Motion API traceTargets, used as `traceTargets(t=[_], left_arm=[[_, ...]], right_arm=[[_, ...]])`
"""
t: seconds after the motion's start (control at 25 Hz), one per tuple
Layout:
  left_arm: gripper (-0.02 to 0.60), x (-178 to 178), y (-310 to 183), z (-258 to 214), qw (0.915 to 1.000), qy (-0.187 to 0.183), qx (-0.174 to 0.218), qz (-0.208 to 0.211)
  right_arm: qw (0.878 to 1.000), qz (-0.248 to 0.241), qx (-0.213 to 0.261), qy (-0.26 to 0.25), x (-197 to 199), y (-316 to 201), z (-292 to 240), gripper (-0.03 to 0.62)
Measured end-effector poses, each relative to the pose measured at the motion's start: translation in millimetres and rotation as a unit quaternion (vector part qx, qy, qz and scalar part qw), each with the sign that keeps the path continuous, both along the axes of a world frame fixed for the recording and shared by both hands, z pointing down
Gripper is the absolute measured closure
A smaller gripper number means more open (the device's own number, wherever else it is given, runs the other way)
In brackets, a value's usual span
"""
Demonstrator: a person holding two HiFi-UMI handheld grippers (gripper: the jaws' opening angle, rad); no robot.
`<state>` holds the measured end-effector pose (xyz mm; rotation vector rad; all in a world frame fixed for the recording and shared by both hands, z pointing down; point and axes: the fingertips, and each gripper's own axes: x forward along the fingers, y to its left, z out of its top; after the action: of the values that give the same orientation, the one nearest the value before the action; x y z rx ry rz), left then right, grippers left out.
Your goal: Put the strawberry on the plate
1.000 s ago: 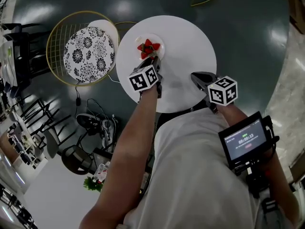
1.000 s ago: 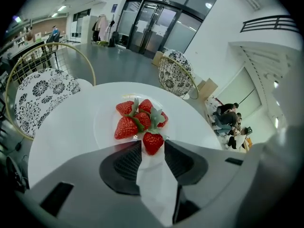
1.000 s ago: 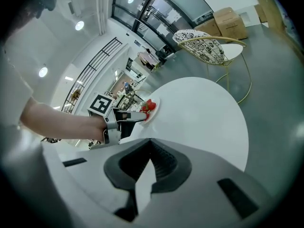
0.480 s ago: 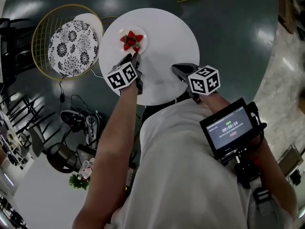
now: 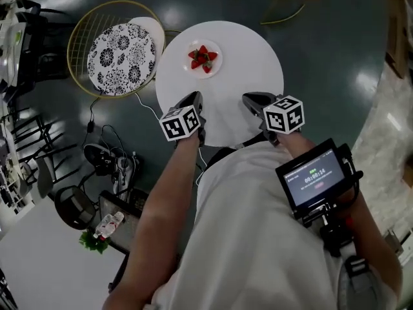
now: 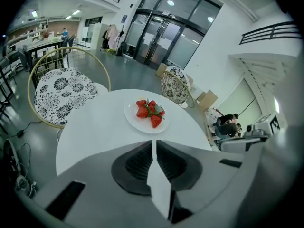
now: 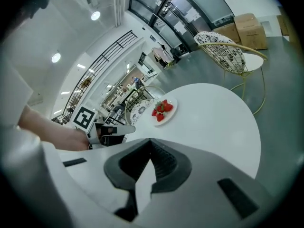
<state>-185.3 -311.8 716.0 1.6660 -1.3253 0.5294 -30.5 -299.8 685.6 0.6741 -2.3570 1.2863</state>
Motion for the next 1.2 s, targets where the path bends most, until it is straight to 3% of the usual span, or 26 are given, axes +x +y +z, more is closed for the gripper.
traceTargets(t=[0.08,0.28,0.44,0.64,1.0,1.2], left_arm=[[0.572,2,9,-10,0.9999,0.004,0.014,-0.001],[0.574,1,46,-54,0.9970,0.007,0.076,0.012],[0.574,6,72,-95,0.9879,-0.021,0.146,0.048],[0.574,10,123,-140,0.9758,-0.017,0.208,0.064],[0.574,18,240,-163,0.9665,-0.013,0.251,0.051],[0.574,10,245,-162,0.9678,-0.012,0.249,0.039]], right_arm=[[1.000,-0.009,0.017,0.003,-4,-2,-8,0.586],[0.998,-0.017,0.062,-0.003,-15,20,-44,0.586],[0.994,-0.021,0.105,-0.026,-20,31,-79,0.588],[0.989,-0.020,0.140,-0.033,-19,65,-119,0.588],[0.980,-0.015,0.192,-0.048,6,161,-161,0.588],[0.980,-0.017,0.193,-0.045,8,171,-164,0.586]])
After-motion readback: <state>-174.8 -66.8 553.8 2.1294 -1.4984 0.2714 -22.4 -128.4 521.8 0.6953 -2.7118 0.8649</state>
